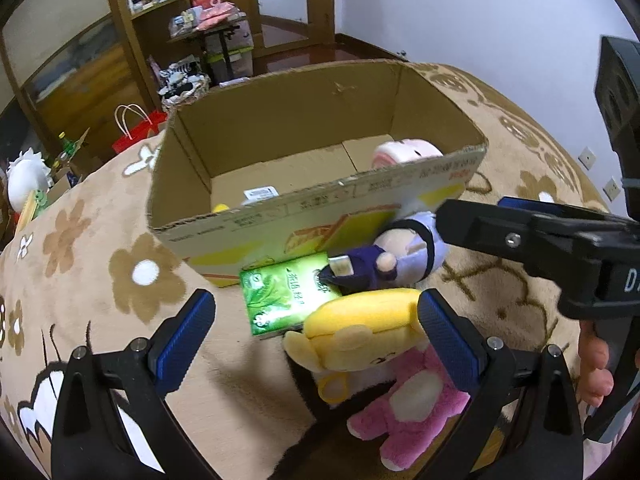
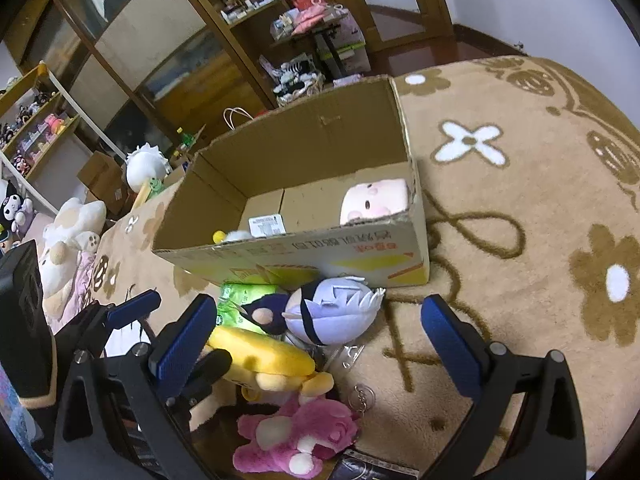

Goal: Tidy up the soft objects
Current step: 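Grasp purple-haired doll plush with right gripper while left gripper grasps yellow plush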

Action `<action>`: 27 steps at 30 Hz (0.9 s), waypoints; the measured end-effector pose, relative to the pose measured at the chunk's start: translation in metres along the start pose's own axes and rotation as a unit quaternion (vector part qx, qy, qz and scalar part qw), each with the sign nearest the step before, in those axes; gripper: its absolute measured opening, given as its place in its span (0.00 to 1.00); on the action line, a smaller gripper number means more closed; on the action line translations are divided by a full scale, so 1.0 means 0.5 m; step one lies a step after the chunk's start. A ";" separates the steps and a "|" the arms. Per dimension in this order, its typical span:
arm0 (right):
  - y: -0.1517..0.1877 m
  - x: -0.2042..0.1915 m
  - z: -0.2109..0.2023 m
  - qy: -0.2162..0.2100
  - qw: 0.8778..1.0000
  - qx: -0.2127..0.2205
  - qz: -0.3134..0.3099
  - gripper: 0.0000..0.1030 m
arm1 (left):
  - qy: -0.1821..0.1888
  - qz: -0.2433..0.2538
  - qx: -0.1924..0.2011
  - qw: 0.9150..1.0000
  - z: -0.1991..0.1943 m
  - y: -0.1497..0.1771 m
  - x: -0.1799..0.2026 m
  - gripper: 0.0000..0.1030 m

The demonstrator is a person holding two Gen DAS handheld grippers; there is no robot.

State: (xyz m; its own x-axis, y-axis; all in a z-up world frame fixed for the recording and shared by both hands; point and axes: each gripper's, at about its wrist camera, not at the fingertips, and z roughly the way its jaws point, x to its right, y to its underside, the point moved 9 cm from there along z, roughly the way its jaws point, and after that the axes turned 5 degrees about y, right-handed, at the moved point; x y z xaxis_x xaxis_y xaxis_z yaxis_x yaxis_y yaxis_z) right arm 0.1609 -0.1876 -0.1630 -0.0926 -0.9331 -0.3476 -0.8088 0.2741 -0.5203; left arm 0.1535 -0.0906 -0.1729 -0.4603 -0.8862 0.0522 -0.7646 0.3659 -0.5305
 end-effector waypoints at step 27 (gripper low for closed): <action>0.055 0.001 0.119 -0.039 0.995 -0.091 0.032 0.78 | 0.104 -0.065 -0.066 0.990 0.079 0.040 0.020 0.61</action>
State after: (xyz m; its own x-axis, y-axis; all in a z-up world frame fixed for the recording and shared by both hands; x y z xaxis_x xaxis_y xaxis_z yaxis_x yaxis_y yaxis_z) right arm 0.1731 -0.1666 -0.2242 -0.1071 -0.8926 -0.4380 -0.8951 0.2783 -0.3482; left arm 0.1515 -0.1033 -0.2167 -0.4268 -0.8557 0.2928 -0.8693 0.2989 -0.3937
